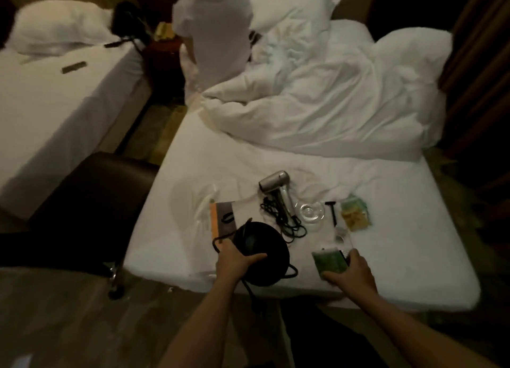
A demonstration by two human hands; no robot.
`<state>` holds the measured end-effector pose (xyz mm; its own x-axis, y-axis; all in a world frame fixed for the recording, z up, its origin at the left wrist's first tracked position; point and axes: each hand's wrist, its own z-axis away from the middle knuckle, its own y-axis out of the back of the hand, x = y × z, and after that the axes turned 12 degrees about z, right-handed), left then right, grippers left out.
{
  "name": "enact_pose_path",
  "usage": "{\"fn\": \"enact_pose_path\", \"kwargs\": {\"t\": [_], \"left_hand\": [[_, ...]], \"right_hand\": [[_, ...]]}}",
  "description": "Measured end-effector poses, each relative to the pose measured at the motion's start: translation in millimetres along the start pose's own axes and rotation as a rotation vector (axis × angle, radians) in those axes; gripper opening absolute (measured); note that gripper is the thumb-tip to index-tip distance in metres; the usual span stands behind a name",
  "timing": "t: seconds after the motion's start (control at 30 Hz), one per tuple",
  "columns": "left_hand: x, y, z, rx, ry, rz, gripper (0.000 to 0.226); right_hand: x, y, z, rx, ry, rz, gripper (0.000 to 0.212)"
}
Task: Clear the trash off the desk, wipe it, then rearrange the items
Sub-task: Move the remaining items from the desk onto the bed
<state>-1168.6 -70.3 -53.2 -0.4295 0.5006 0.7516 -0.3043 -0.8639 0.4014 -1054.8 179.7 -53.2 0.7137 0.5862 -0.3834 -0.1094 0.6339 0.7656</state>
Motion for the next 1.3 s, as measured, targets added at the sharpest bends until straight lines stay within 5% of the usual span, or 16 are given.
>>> {"fn": "enact_pose_path", "kwargs": {"t": [0.2, 0.37, 0.53, 0.83, 1.13, 1.3], "left_hand": [[57, -52, -70, 0.014, 0.095, -0.094, 0.085], [77, -85, -130, -0.012, 0.194, -0.132, 0.076], [95, -106, -166, 0.006, 0.243, -0.140, 0.068], [102, -115, -214, 0.101, 0.211, 0.026, 0.022], [102, -111, -235, 0.316, 0.129, -0.061, 0.030], [102, -113, -228, 0.179, 0.136, -0.204, 0.039]], "right_hand": [[3, 25, -94, -0.042, -0.080, -0.033, 0.065], [3, 43, -175, -0.097, -0.117, -0.041, 0.092], [-8, 48, -231, -0.117, -0.126, -0.093, 0.065], [-36, 41, -300, -0.134, -0.098, -0.094, 0.059], [-43, 40, -314, -0.072, -0.096, -0.145, 0.058], [-42, 44, -299, -0.070, -0.074, -0.031, 0.084]]}}
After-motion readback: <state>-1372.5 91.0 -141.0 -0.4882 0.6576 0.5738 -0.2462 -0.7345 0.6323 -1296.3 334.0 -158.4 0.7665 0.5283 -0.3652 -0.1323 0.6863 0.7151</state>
